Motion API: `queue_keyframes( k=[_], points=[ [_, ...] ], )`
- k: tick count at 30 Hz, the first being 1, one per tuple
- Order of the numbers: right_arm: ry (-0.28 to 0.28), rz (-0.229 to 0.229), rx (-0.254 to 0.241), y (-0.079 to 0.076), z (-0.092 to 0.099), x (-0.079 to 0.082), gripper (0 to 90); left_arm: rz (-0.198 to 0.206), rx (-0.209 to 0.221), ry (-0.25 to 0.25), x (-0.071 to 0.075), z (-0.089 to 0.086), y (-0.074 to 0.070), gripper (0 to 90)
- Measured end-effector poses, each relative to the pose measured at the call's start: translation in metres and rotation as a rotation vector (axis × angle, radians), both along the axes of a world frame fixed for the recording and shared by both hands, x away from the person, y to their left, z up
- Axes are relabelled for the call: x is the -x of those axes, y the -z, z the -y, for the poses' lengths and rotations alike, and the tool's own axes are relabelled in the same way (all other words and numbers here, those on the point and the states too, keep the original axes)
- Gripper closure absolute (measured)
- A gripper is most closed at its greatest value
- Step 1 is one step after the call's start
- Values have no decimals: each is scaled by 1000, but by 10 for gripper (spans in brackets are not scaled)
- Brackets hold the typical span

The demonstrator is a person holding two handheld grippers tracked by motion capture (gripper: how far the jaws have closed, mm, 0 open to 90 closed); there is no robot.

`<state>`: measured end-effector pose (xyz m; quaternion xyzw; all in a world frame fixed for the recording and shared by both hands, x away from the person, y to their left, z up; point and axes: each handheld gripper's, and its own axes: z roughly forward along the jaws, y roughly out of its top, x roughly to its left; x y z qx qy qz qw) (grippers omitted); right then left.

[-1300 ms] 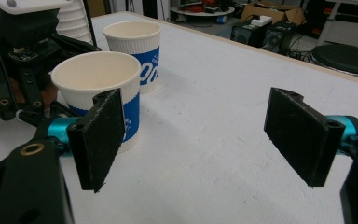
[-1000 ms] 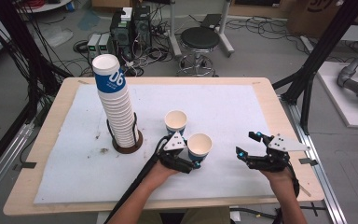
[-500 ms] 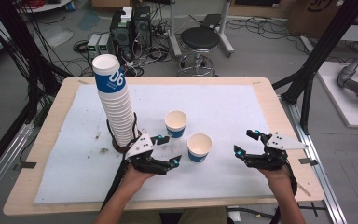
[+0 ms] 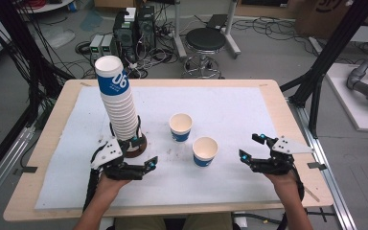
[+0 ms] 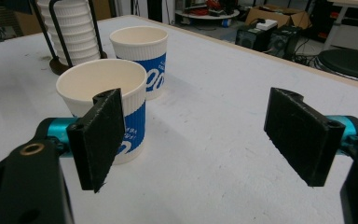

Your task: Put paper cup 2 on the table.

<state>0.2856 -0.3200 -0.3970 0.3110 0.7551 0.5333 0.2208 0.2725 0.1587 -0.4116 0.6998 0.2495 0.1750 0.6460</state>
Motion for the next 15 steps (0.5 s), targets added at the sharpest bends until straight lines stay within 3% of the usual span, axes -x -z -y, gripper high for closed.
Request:
queue_keyframes(
  k=[15],
  points=[
    [36, 11, -2, -3, 5, 11, 210, 41, 61, -132, 15, -57, -1, 174]
  ],
)
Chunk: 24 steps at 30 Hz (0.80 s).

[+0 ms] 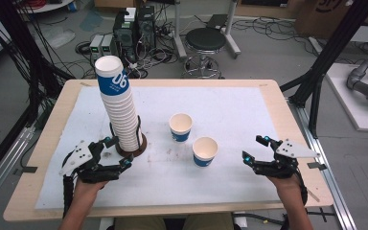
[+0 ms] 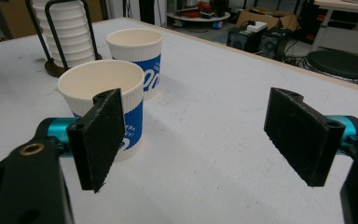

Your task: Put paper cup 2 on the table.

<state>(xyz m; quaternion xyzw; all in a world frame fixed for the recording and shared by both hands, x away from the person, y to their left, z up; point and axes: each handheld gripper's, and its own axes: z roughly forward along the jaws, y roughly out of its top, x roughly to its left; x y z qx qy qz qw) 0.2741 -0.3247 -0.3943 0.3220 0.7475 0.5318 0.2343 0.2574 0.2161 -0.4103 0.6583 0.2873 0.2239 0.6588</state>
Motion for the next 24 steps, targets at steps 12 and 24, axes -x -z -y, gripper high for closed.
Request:
queue_keyframes(
  k=[12, 24],
  points=[
    [10, 10, 5, -1, -1, 3, 210, 17, 40, -79, 8, -30, -1, 175],
    [12, 4, 12, 1, -1, 3, 210, 4, 41, -94, 9, -35, 5, 176]
  ],
)
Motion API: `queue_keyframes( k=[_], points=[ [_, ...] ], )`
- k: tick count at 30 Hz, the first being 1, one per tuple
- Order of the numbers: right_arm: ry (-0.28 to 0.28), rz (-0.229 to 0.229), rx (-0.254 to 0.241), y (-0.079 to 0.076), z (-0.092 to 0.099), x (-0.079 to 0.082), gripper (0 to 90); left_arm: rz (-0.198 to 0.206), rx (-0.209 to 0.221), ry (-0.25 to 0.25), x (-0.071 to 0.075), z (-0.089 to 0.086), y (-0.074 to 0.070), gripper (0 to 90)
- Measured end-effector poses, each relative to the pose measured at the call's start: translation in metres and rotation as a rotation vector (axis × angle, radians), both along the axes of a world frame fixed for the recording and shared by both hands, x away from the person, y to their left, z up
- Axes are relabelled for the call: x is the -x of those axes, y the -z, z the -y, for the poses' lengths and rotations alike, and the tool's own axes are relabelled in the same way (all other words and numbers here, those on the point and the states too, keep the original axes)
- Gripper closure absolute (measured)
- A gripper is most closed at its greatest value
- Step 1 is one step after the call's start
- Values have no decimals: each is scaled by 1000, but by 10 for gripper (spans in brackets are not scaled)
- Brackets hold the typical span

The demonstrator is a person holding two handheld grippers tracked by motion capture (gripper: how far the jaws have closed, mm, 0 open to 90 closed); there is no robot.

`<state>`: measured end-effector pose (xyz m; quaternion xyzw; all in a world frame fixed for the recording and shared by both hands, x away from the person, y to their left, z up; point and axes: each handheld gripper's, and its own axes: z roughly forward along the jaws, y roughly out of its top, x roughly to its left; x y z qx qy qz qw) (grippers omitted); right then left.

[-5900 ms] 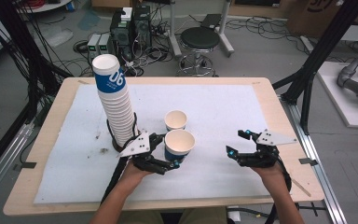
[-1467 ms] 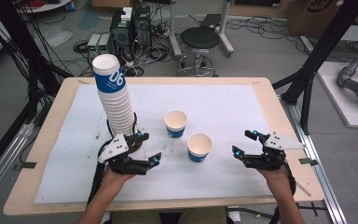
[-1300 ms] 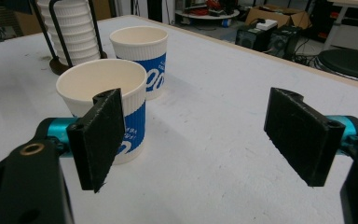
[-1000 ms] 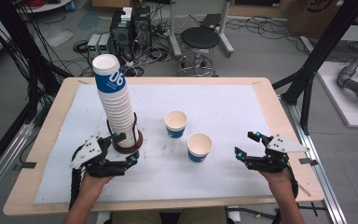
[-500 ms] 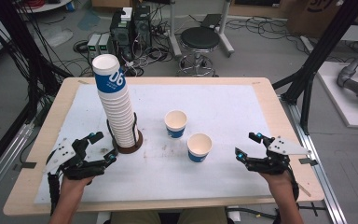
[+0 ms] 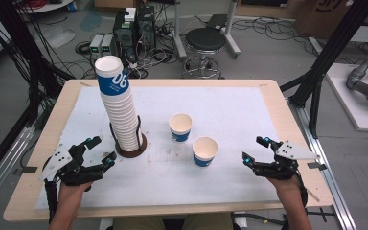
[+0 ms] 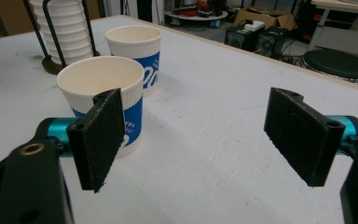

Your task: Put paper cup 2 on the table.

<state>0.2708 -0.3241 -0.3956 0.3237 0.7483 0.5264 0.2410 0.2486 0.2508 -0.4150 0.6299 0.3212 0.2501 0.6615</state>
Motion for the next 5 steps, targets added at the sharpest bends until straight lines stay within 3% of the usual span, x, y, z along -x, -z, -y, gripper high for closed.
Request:
queue_keyframes(
  k=[5],
  points=[
    [-2, 2, 3, 0, 0, 0, 210, -3, -10, 6, 1, 2, 2, 176]
  ],
)
